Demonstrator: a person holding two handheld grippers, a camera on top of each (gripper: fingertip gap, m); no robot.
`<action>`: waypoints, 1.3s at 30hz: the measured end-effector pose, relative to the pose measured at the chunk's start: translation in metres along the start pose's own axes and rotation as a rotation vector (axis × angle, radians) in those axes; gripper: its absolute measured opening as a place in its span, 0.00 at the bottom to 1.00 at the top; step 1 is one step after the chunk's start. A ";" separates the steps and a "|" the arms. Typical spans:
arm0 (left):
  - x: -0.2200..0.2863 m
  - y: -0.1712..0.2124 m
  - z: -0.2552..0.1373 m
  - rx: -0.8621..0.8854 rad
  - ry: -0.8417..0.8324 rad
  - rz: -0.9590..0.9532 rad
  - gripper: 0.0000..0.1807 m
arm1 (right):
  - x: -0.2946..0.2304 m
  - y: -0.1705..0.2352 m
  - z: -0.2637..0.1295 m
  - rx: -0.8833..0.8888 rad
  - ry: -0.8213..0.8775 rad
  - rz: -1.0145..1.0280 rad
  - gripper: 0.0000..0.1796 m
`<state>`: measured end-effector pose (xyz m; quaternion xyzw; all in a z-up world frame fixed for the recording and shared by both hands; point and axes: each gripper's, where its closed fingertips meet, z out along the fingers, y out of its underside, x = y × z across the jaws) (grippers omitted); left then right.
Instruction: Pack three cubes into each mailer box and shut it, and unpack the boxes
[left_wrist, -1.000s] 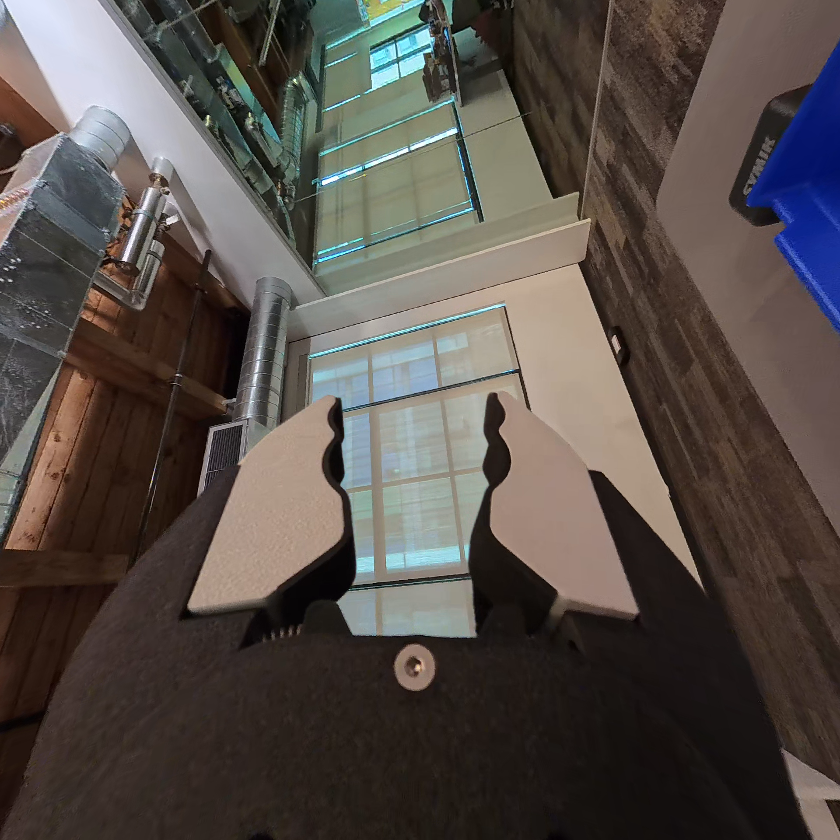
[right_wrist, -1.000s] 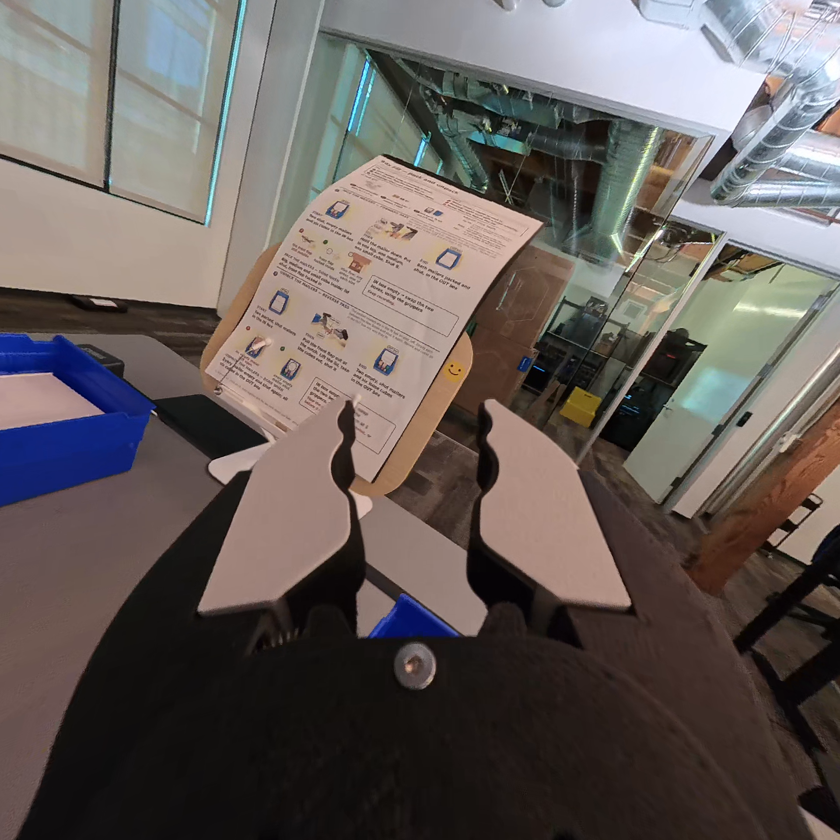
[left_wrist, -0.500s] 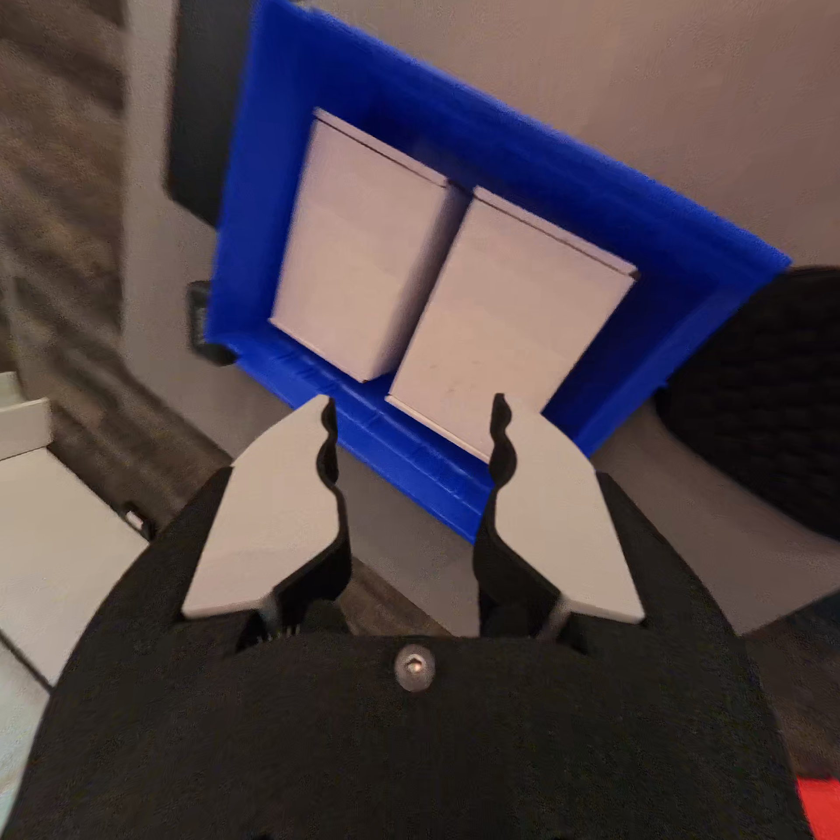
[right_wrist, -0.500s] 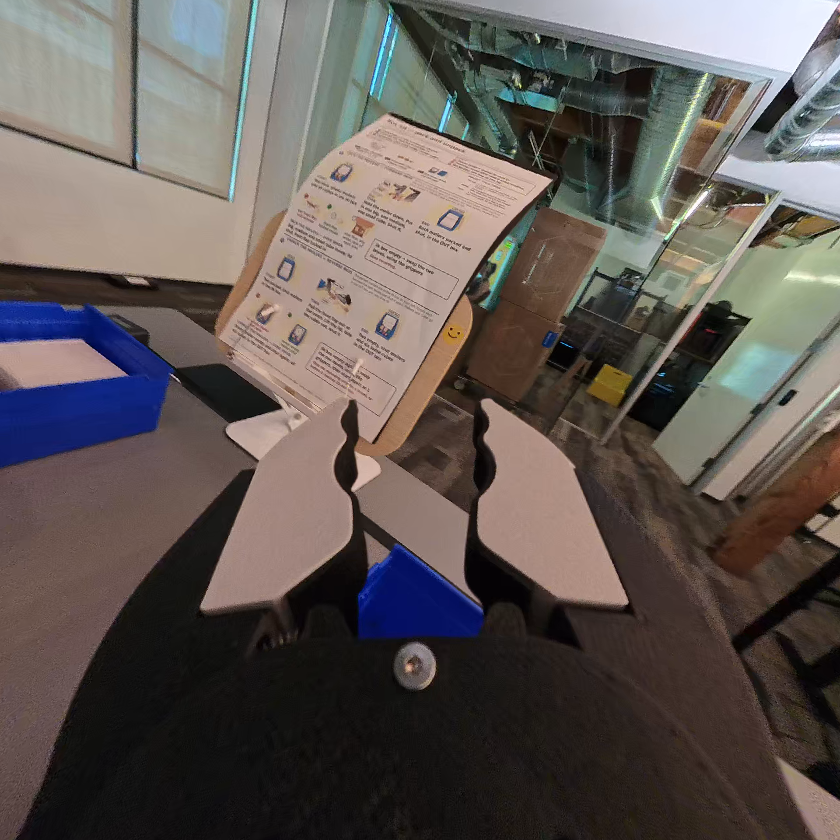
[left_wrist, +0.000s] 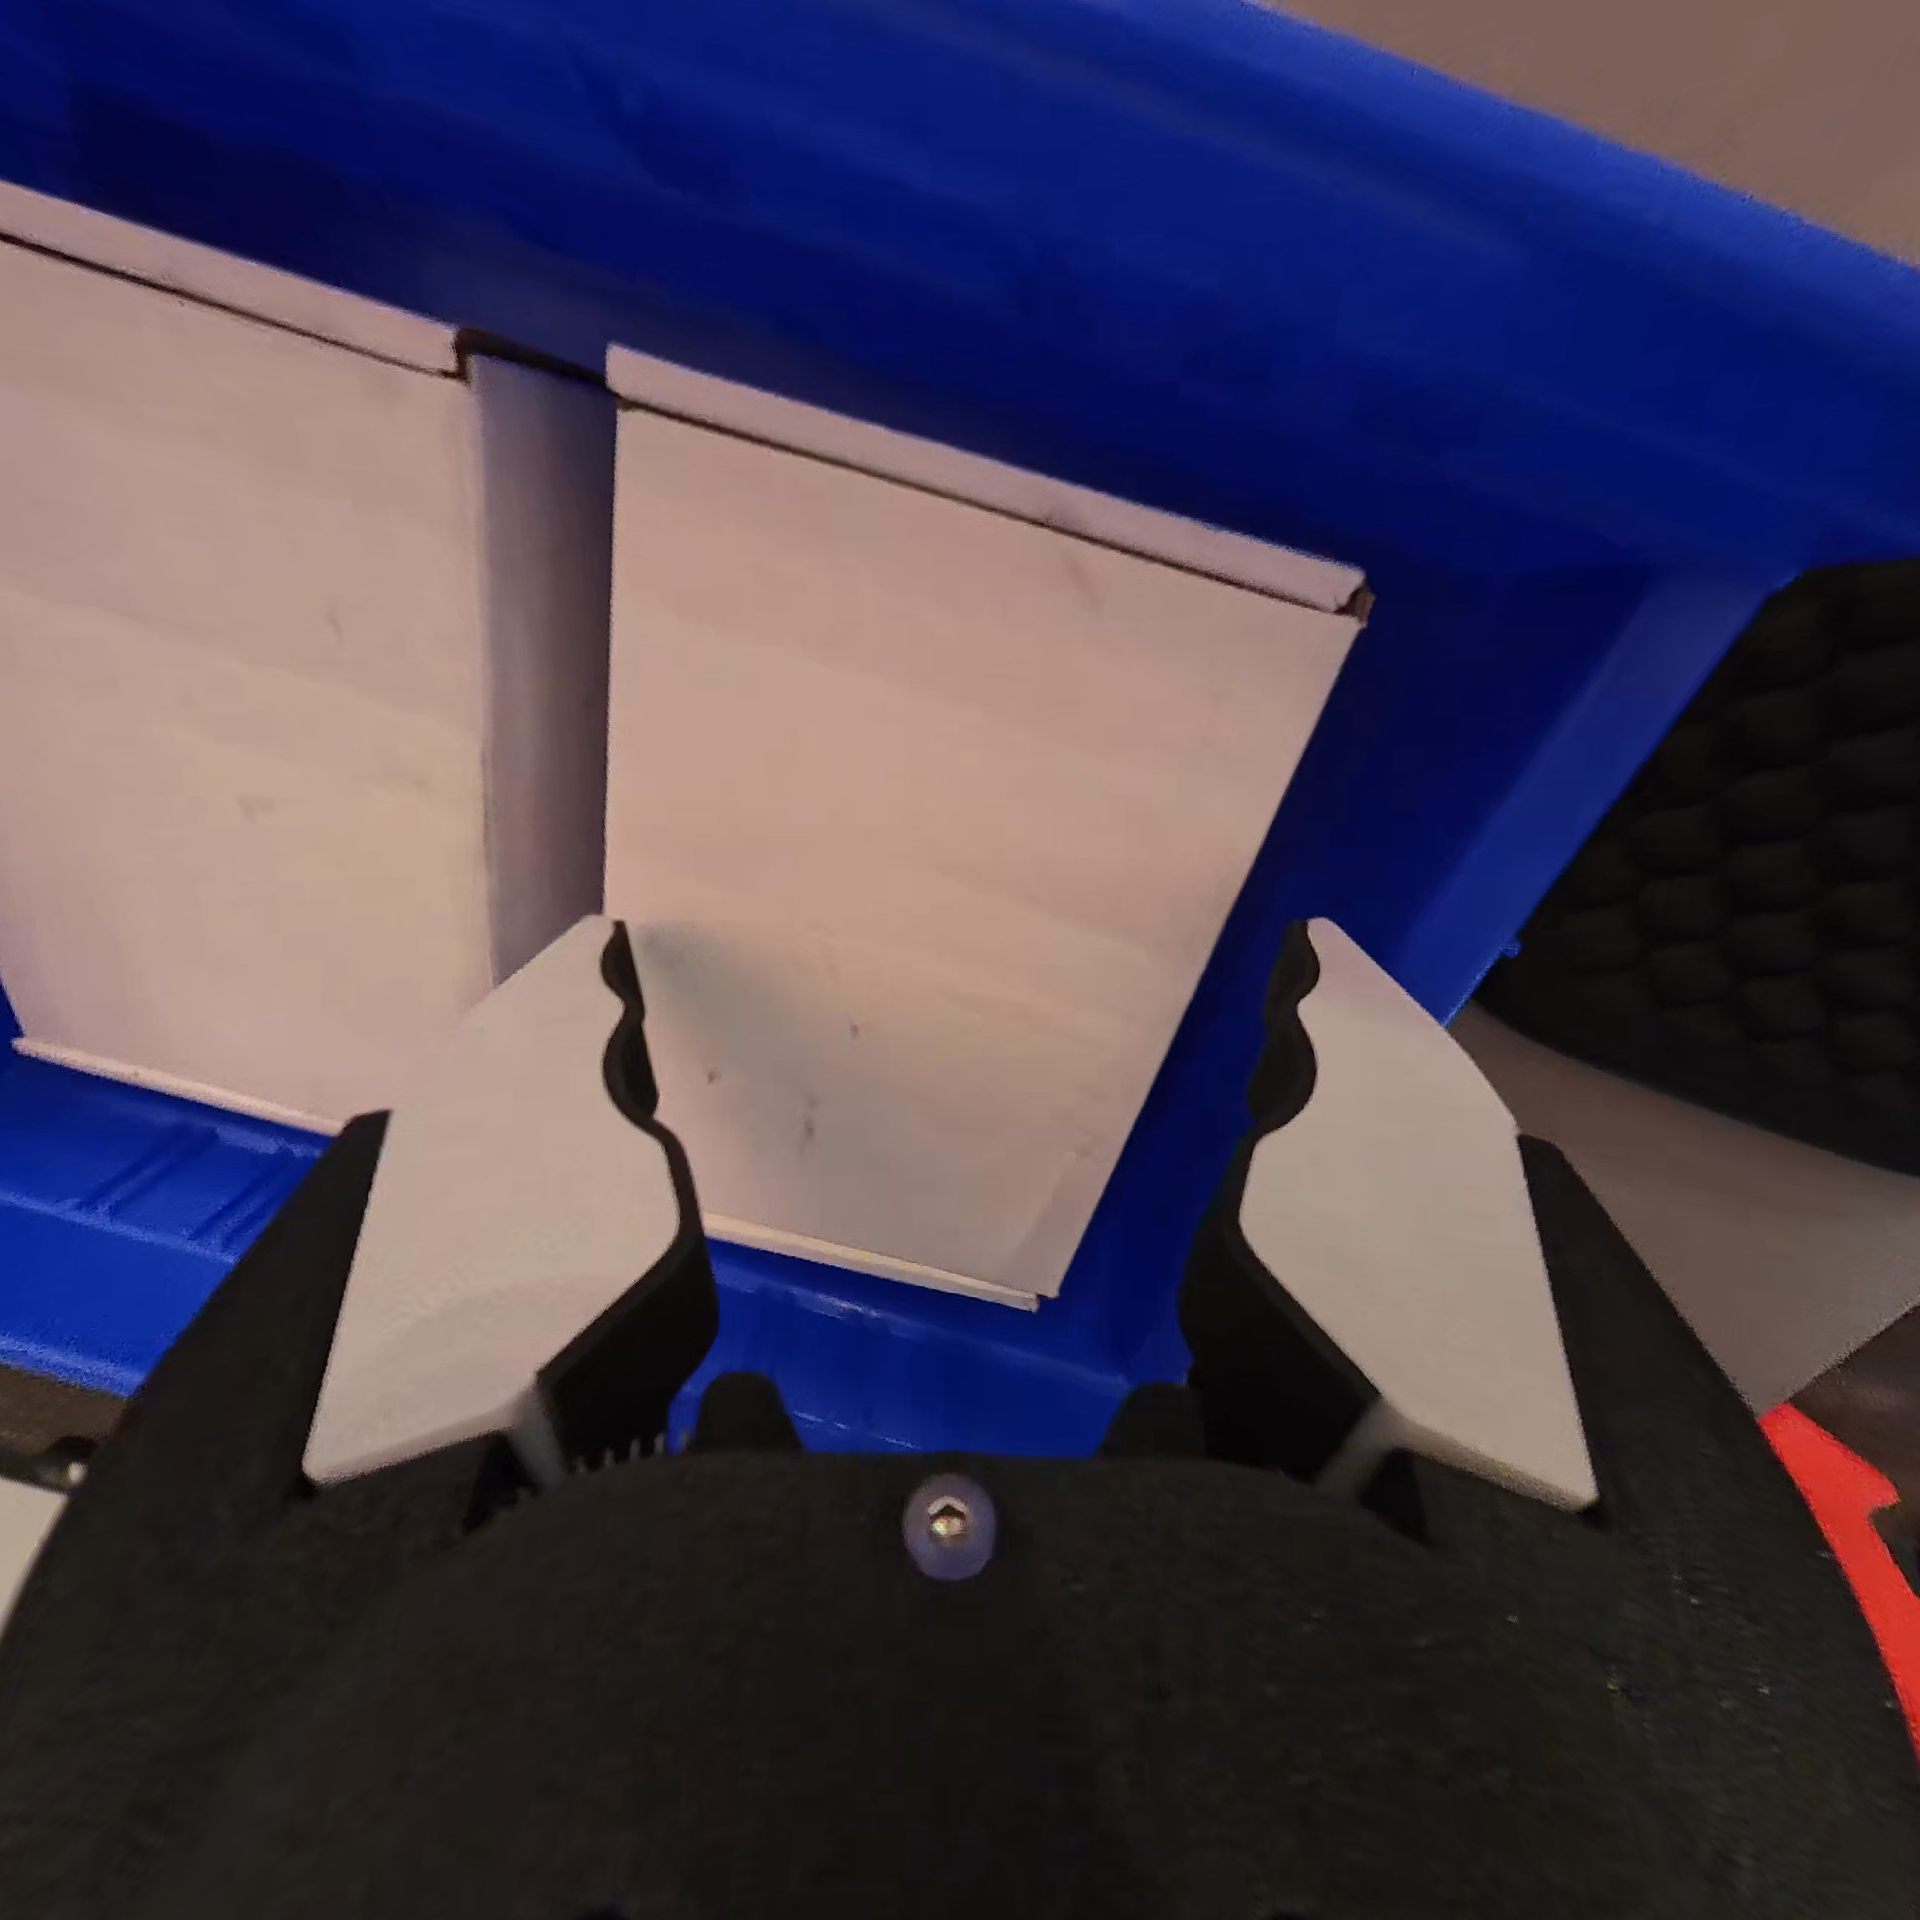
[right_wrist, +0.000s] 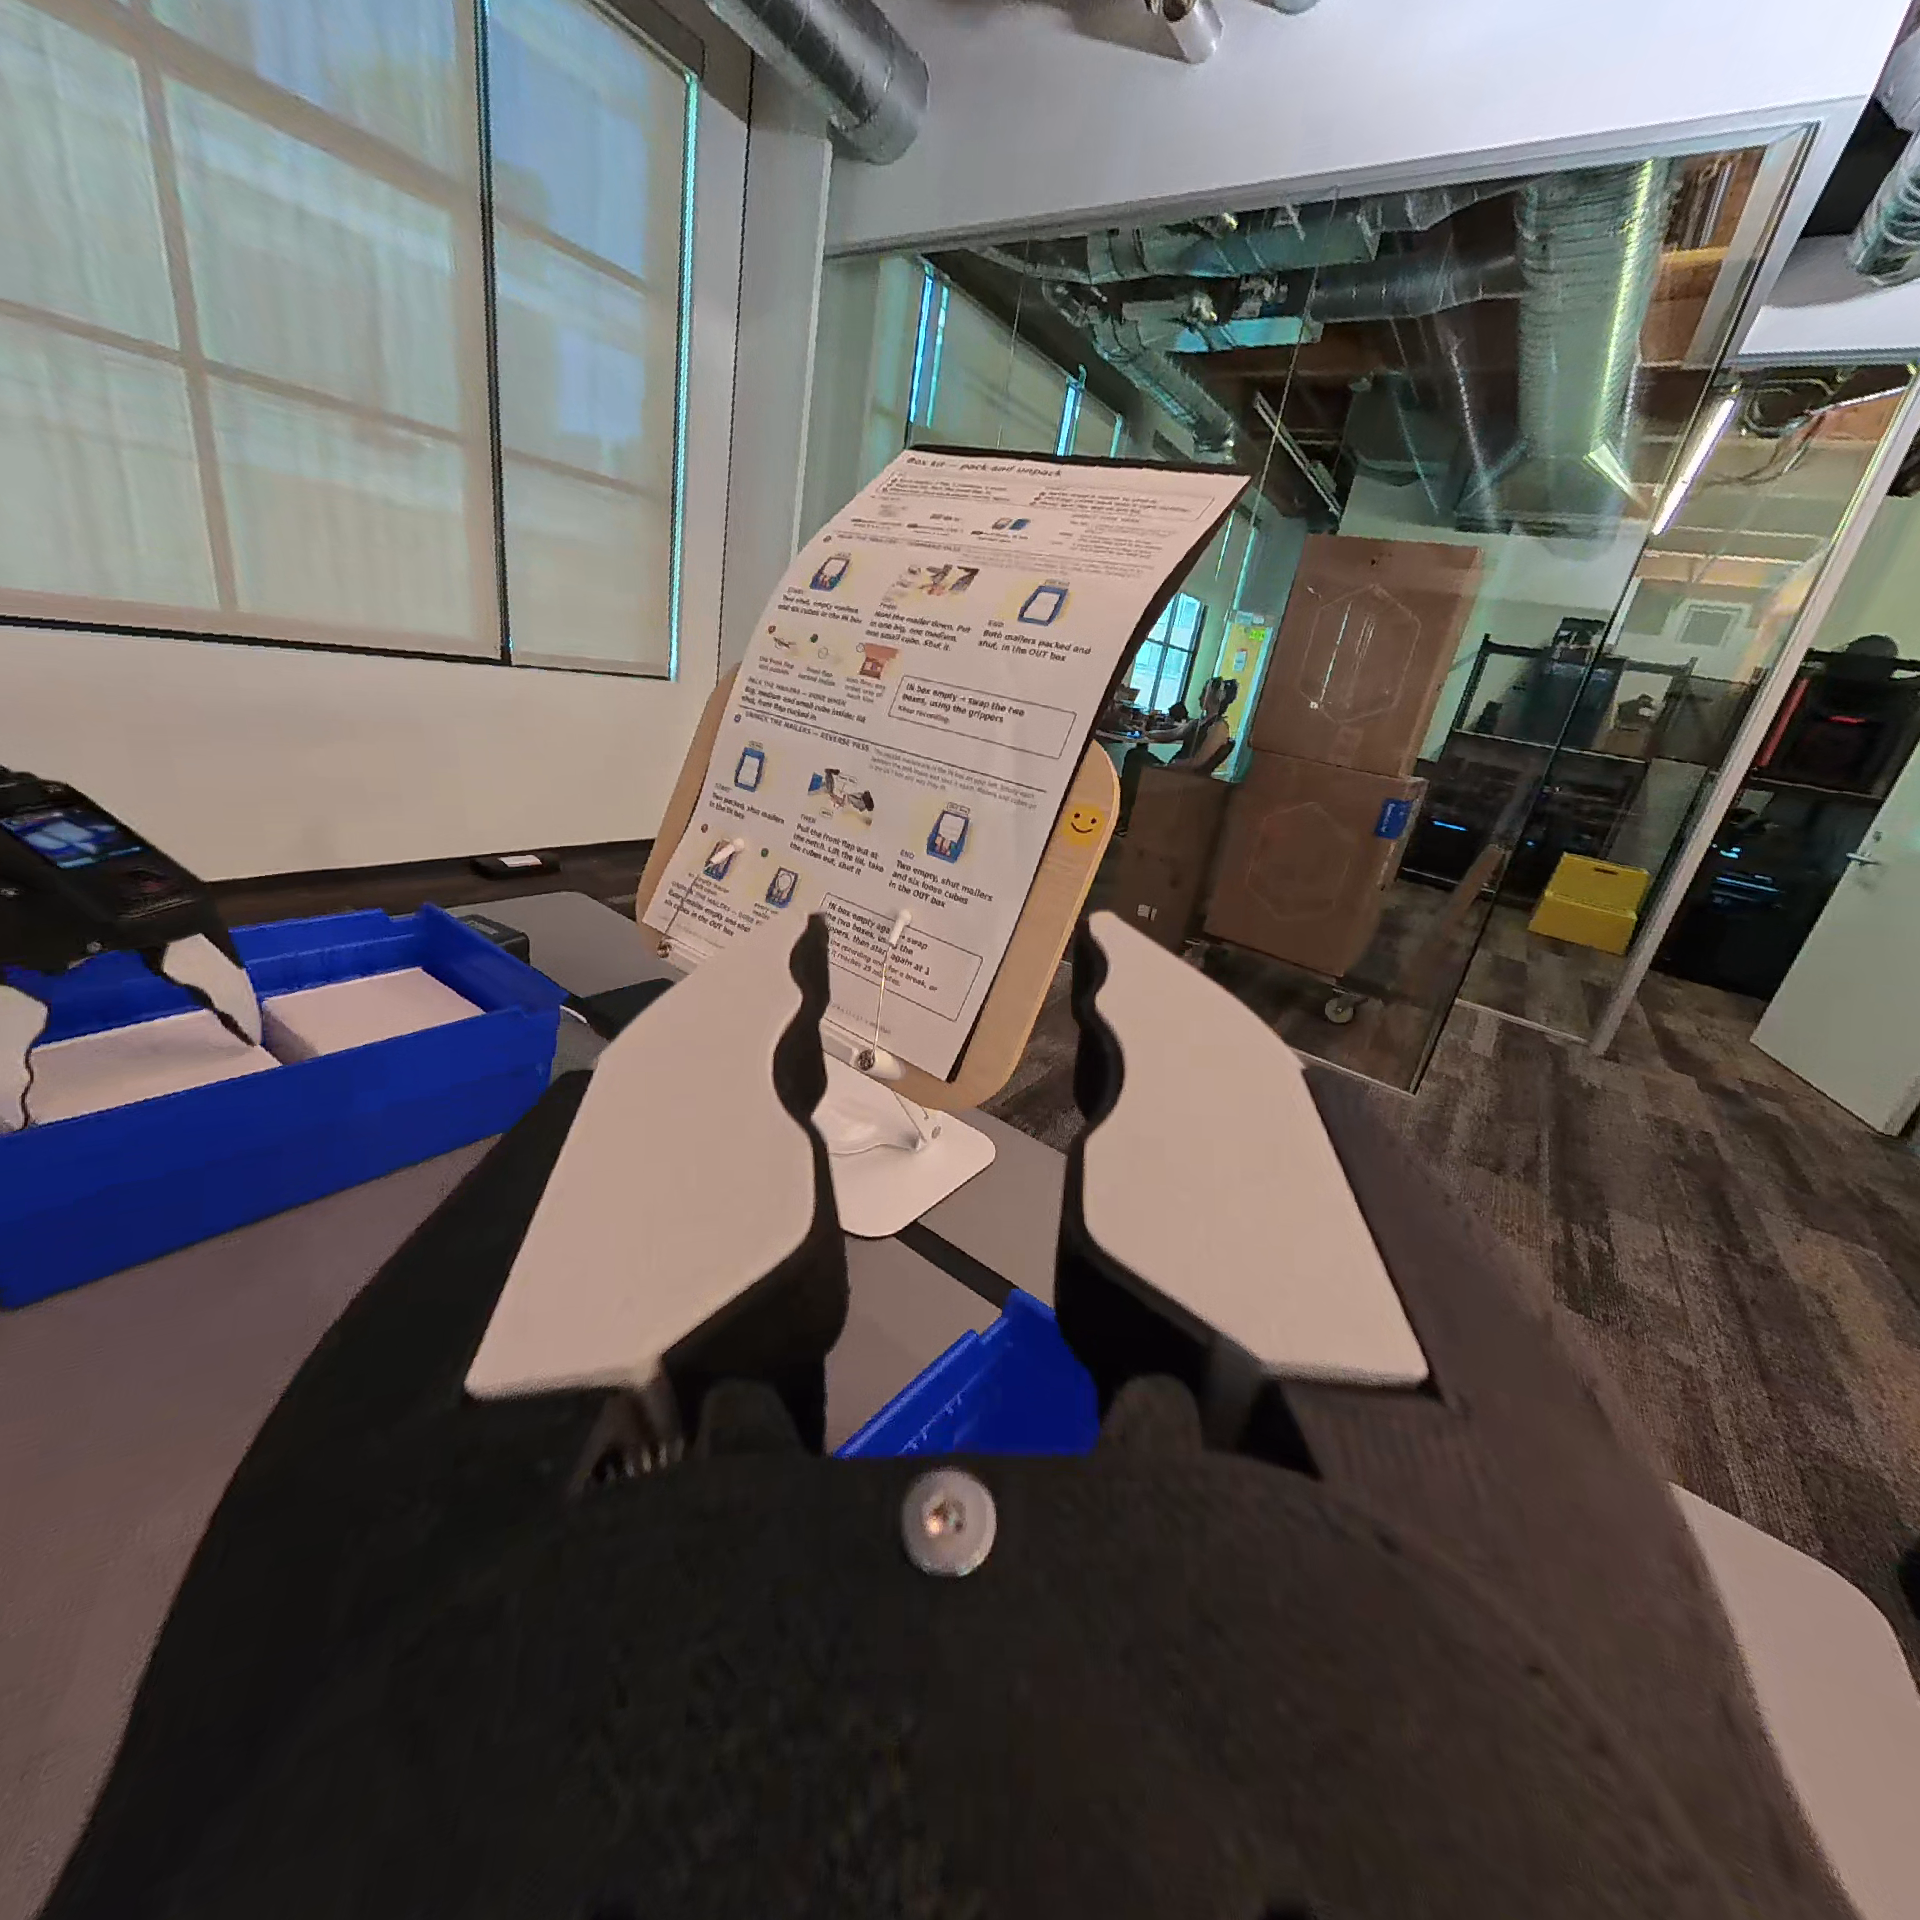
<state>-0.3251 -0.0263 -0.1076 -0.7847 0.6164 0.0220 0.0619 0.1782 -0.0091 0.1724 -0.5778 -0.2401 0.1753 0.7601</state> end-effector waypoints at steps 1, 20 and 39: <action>-0.002 0.000 0.003 -0.006 -0.002 0.010 0.64 | -0.001 0.001 0.001 -0.003 -0.001 -0.003 0.25; -0.006 0.006 0.030 -0.051 0.051 0.127 0.72 | -0.023 0.002 0.019 -0.049 -0.027 -0.124 0.25; -0.005 0.011 0.039 -0.064 0.030 0.170 0.79 | -0.028 0.011 0.022 -0.098 -0.042 -0.158 0.25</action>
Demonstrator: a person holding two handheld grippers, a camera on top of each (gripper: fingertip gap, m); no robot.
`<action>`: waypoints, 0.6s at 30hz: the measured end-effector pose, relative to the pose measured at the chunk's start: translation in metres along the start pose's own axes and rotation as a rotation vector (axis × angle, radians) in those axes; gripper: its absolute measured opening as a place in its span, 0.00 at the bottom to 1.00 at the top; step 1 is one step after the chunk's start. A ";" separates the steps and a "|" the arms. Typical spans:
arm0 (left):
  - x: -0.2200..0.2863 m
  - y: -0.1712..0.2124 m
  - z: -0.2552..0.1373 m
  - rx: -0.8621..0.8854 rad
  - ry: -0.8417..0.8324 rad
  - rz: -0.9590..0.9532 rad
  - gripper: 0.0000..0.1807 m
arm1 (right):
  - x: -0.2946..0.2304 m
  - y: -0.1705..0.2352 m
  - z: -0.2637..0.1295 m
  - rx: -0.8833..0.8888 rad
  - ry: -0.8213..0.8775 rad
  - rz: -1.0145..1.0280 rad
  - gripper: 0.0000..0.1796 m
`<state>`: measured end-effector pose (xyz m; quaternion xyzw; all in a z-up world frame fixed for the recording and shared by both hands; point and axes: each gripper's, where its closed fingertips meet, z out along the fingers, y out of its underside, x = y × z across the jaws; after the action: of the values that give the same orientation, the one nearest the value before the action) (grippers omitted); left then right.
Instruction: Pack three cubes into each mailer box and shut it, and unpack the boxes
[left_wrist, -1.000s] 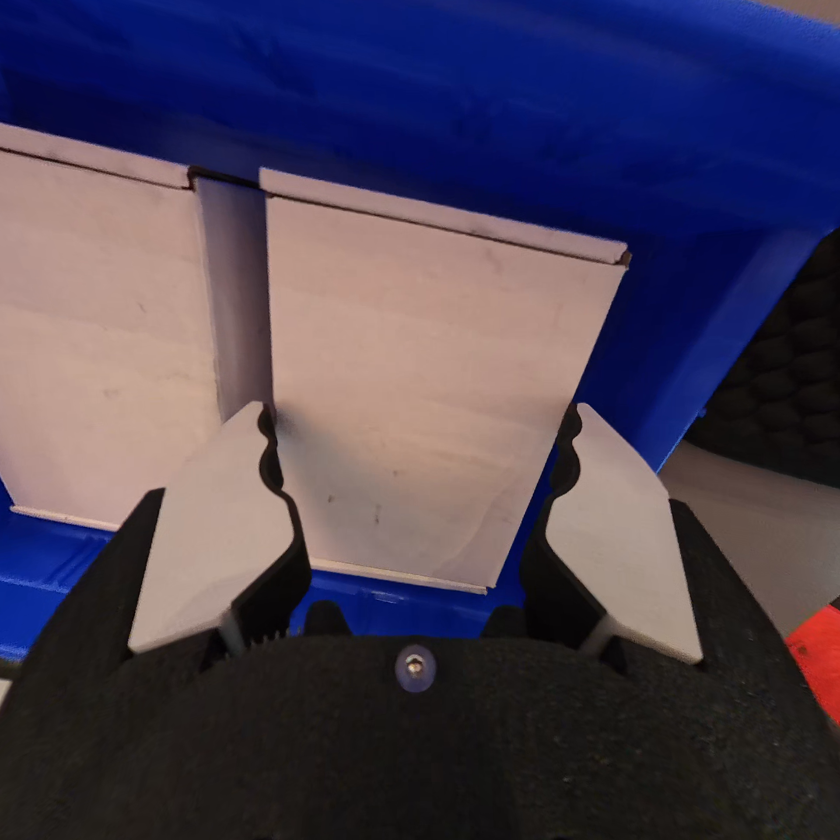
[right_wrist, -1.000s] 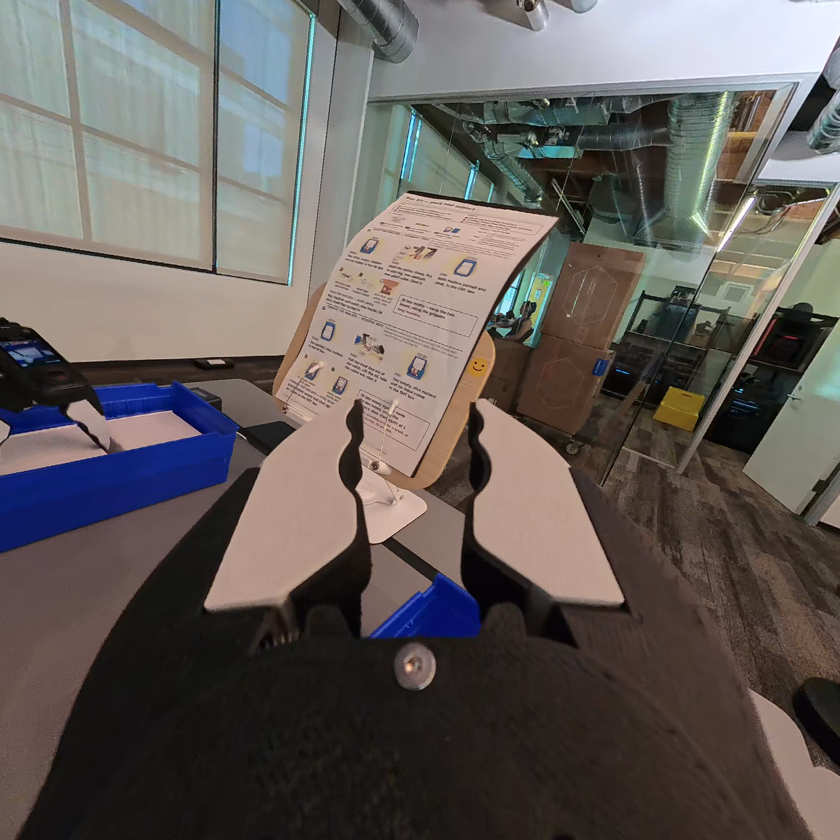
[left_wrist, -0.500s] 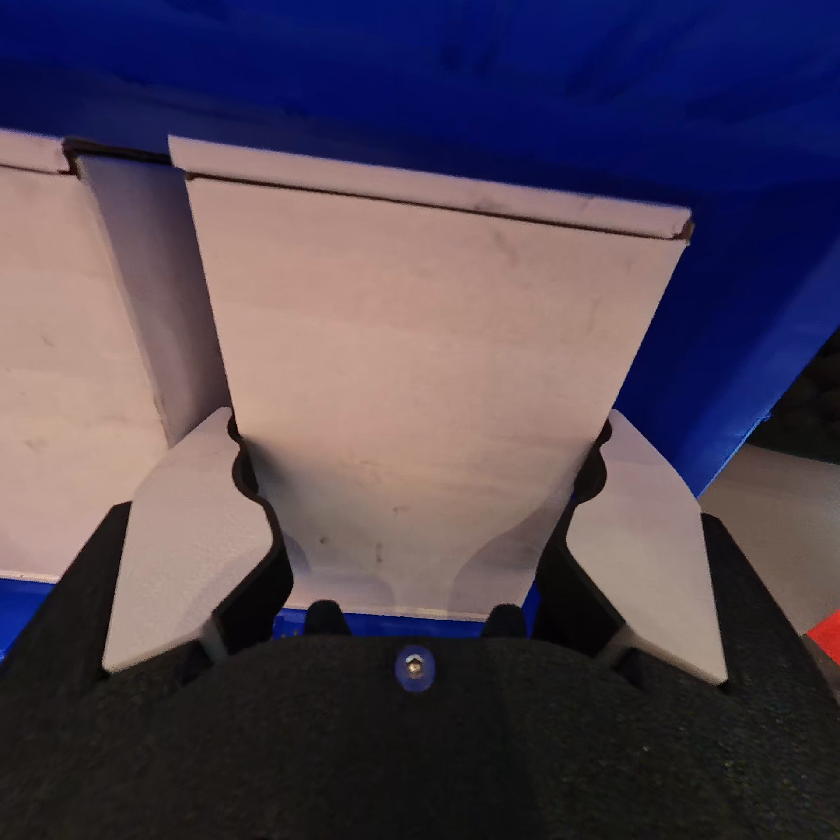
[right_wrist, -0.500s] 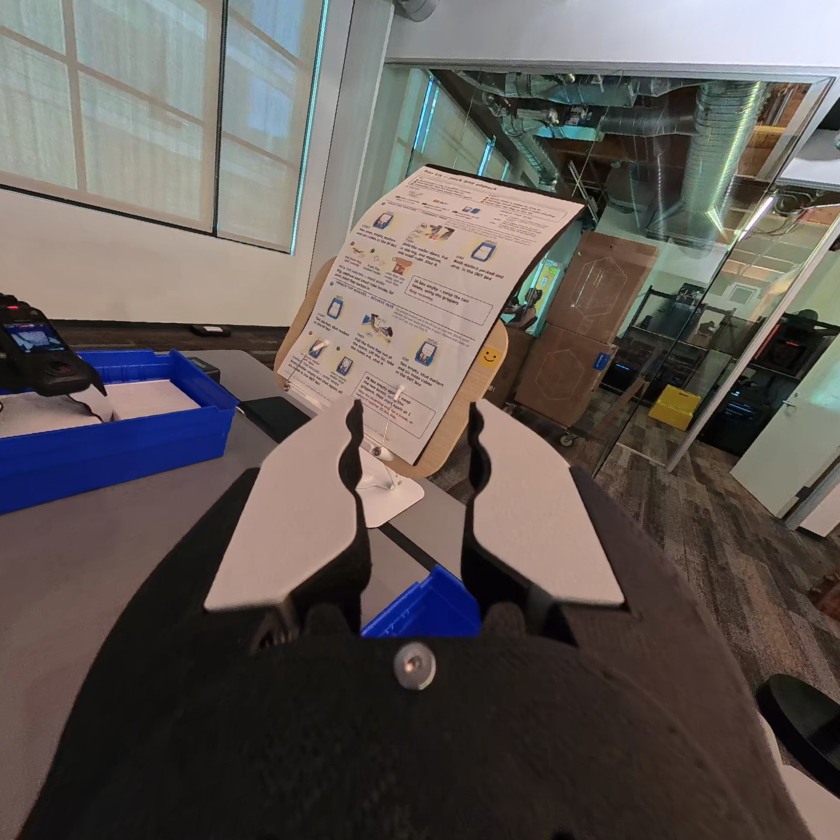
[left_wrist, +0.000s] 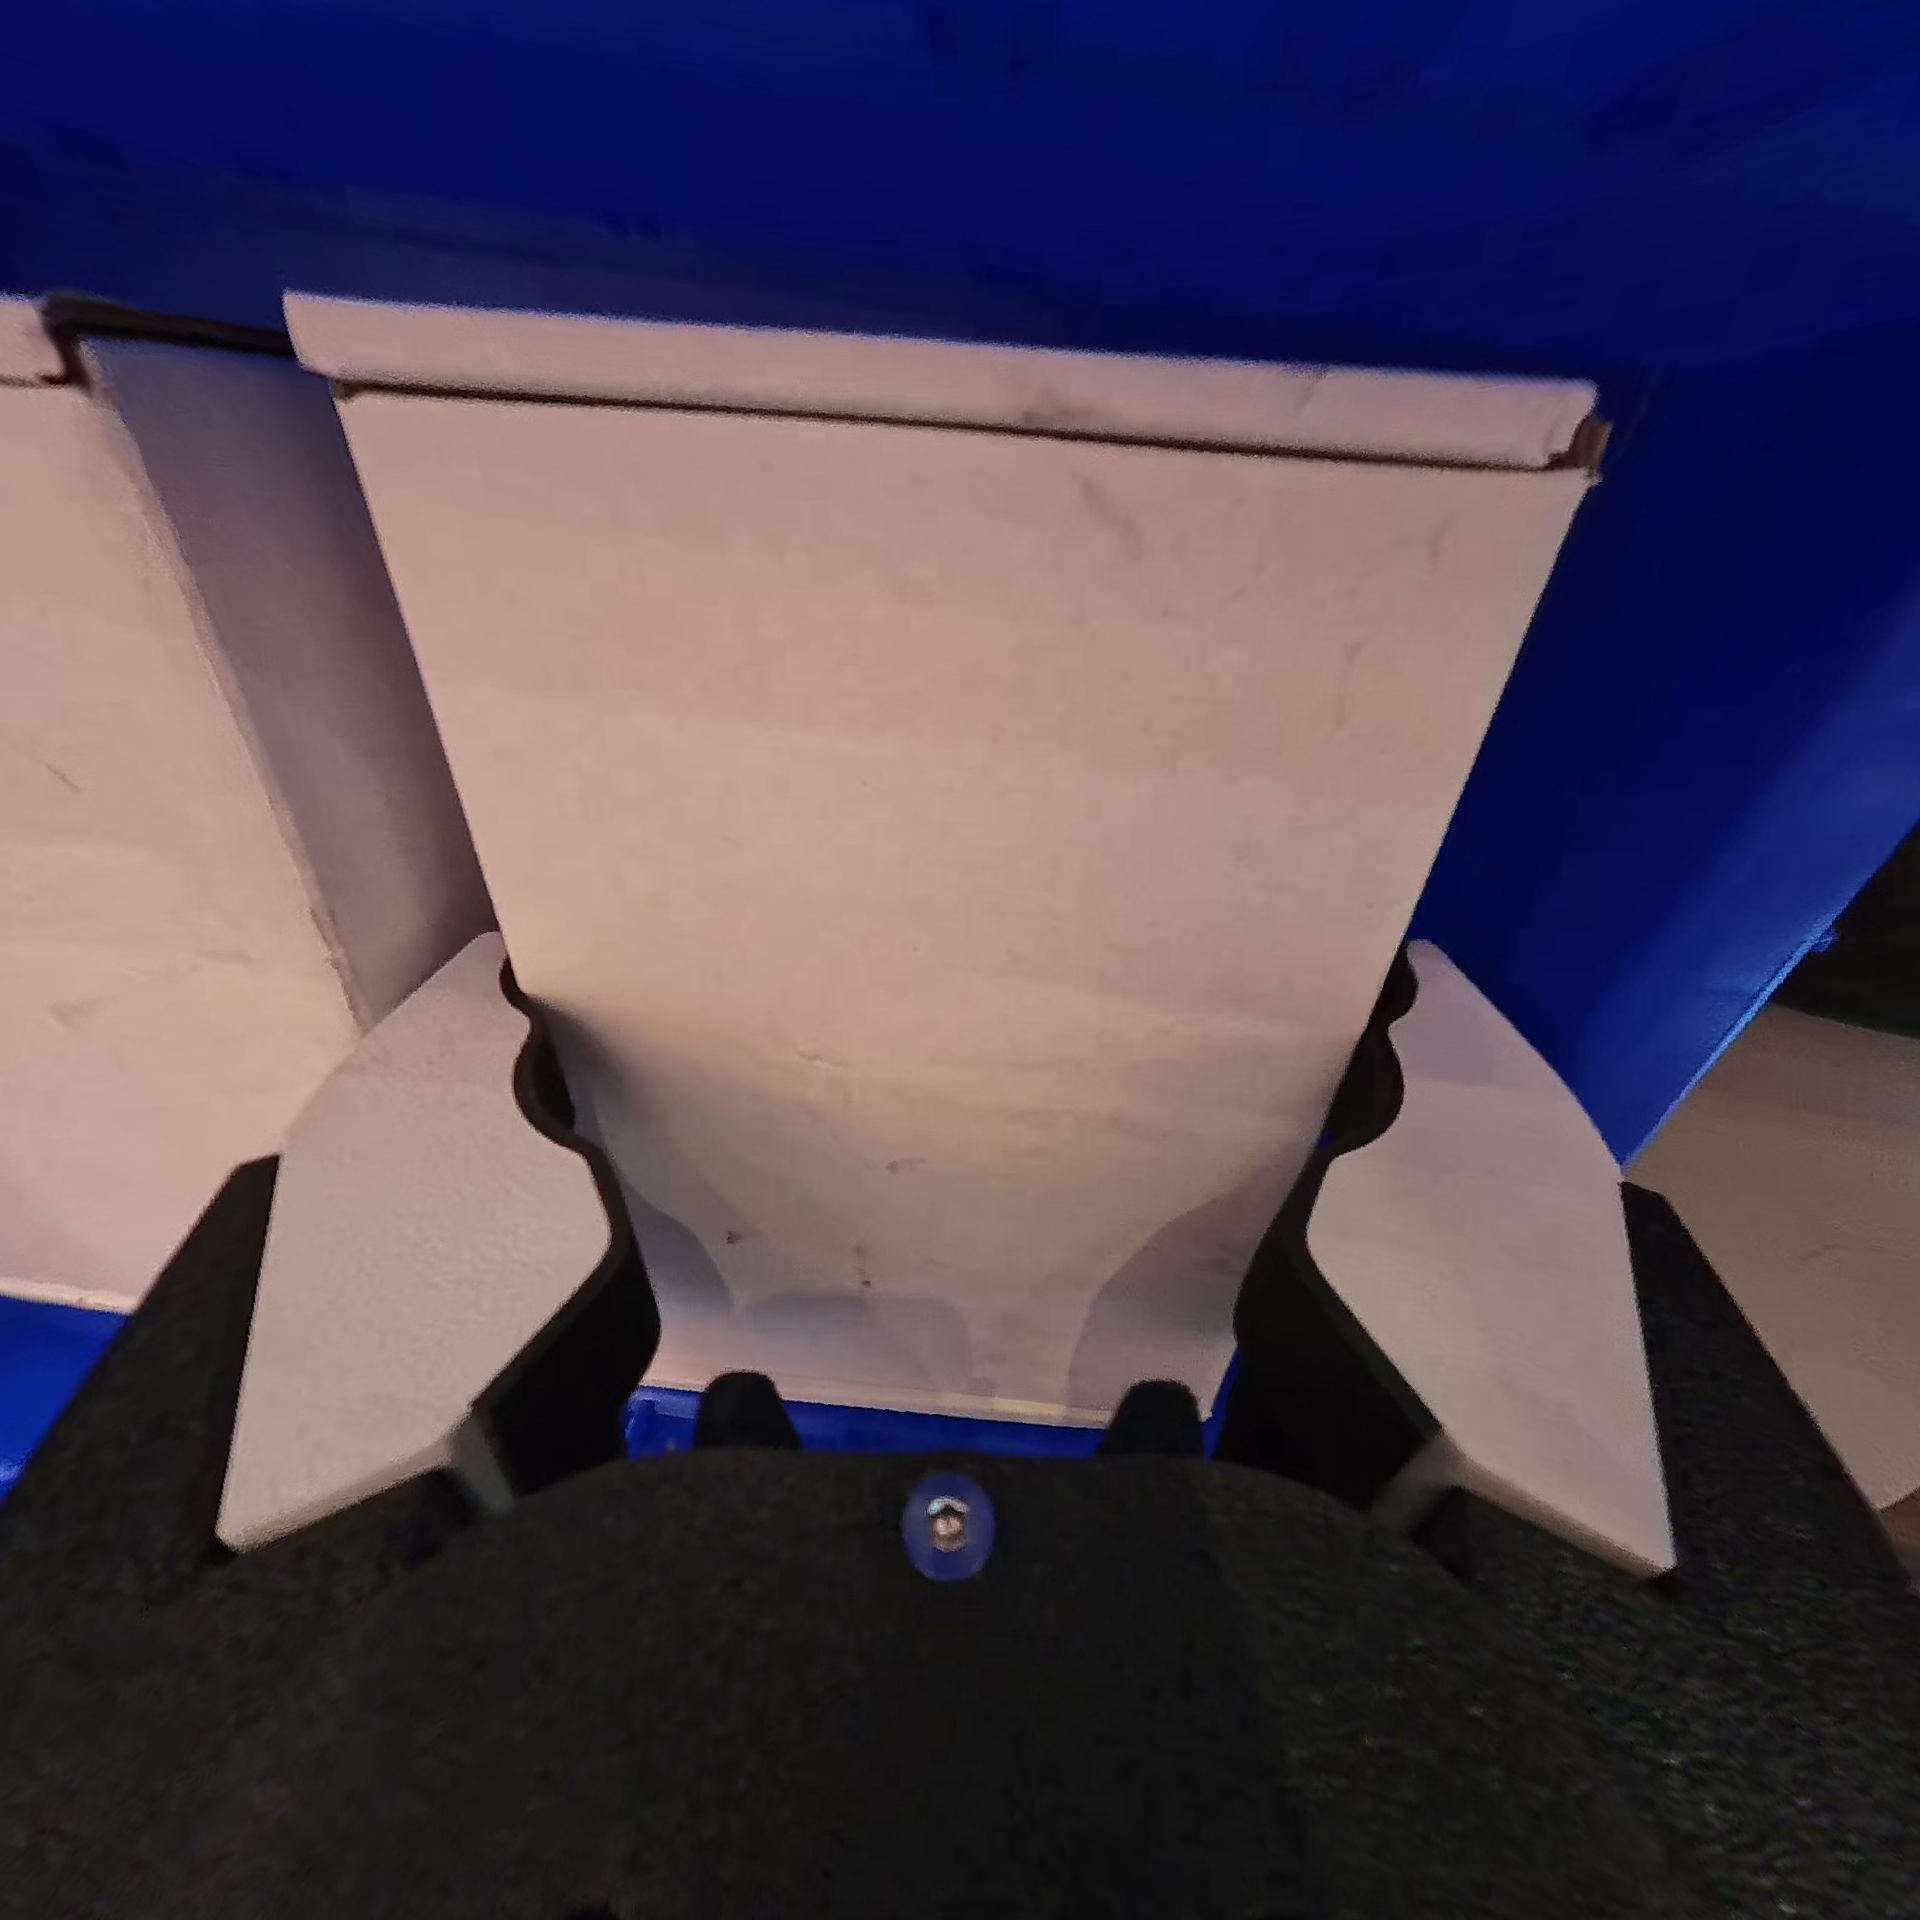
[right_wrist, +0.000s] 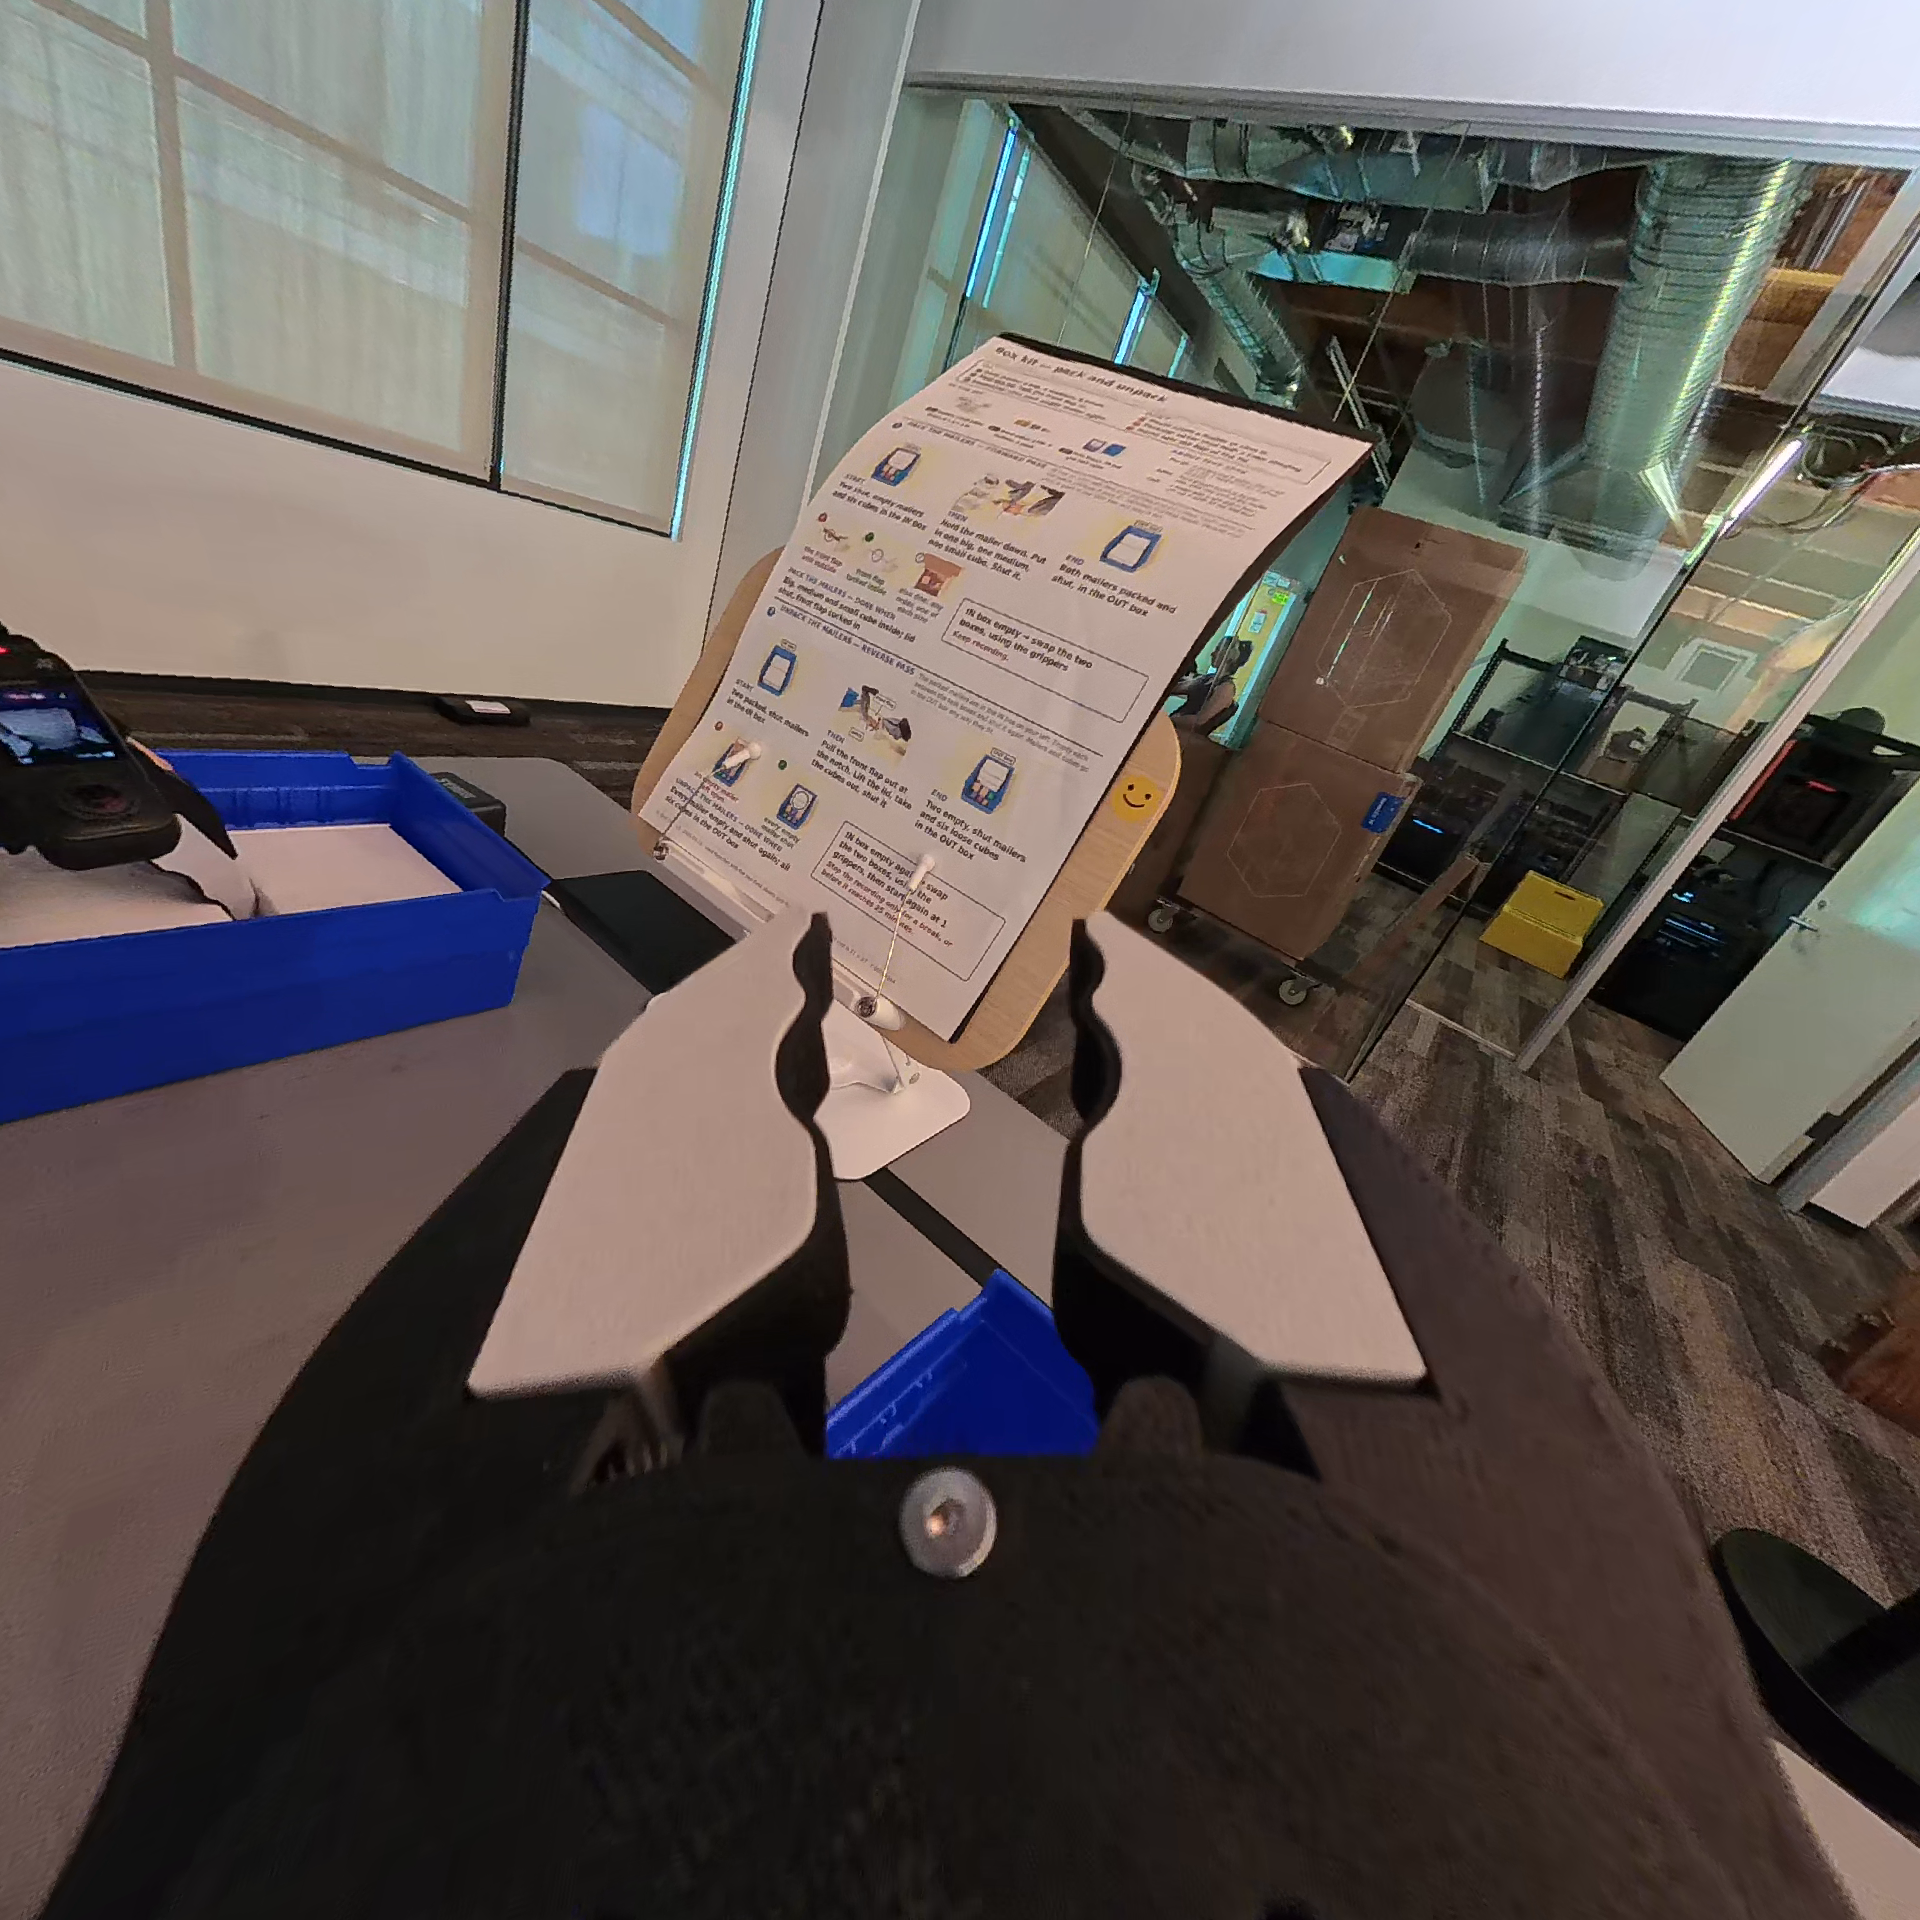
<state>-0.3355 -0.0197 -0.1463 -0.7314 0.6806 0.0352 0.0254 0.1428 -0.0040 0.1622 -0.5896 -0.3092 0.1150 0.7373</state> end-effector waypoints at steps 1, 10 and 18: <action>0.000 0.000 0.000 0.000 0.001 -0.004 0.79 | 0.000 0.001 0.000 -0.007 0.000 -0.004 0.25; 0.001 0.001 0.000 -0.007 -0.010 -0.014 0.79 | -0.008 0.010 0.007 -0.060 -0.026 -0.041 0.25; 0.004 0.006 -0.002 -0.048 0.031 -0.019 0.79 | -0.017 0.023 0.014 -0.139 -0.057 -0.083 0.25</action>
<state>-0.3416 -0.0245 -0.1447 -0.7386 0.6729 0.0398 -0.0022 0.1252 0.0044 0.1369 -0.6223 -0.3616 0.0793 0.6897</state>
